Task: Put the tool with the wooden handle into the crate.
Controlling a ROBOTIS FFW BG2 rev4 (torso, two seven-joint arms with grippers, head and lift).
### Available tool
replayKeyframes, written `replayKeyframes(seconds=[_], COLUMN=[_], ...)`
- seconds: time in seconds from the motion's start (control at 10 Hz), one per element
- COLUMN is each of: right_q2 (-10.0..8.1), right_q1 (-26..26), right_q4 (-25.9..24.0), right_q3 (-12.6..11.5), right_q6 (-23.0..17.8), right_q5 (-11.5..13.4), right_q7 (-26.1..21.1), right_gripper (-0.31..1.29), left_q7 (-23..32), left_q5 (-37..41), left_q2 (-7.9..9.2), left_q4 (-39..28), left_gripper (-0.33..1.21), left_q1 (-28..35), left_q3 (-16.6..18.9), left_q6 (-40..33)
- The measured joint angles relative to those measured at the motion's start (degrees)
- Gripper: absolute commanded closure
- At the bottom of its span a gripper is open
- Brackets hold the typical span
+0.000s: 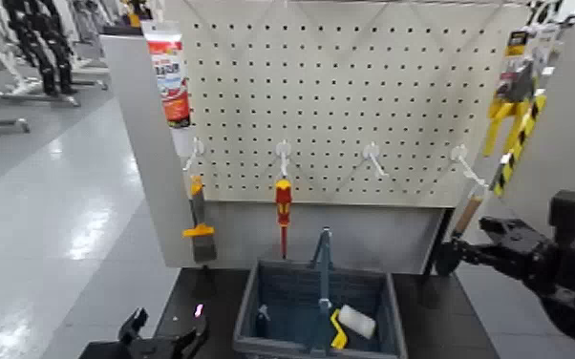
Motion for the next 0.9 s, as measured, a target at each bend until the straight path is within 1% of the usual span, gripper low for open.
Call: replayKeyframes(seconds=[0.2, 0.3, 0.5, 0.6, 0.8, 0.9], right_q2=[-0.51, -0.61, -0.64, -0.63, -0.49, -0.47], right_q1=[-2.04, -2.85, -3.88, -4.07, -3.95, -3.87], right_q4=[1.52, 2.15, 3.48, 3.69, 3.13, 2.86], right_q3=[1.65, 2.31, 3.36, 3.55, 3.56, 3.6], right_q6=[-0.69, -1.16, -2.14, -2.33, -2.46, -2.43], right_q5=[-0.45, -0.63, -1.01, -1.05, -1.13, -1.12], right_q7=[0.24, 0.24, 0.04, -0.25, -0.65, -0.82], right_gripper=[0.18, 0.24, 0.97, 1.06, 1.19, 1.19], left_q7=[-0.08, -0.14, -0.29, -0.39, -0.4, -0.47], left_q5=[0.05, 0.05, 0.06, 0.06, 0.06, 0.06], left_q2=[-0.09, -0.11, -0.25, -0.27, -0.27, -0.27], left_q4=[0.08, 0.14, 0.3, 0.39, 0.44, 0.5], left_gripper=[0.11, 0.11, 0.11, 0.11, 0.11, 0.11], left_q1=[-0.08, -0.13, -0.27, -0.33, -0.29, -0.32], left_q3=[0.01, 0.01, 0.02, 0.04, 0.16, 0.16], left_q6=[0.0, 0.0, -0.01, -0.06, -0.09, -0.09])
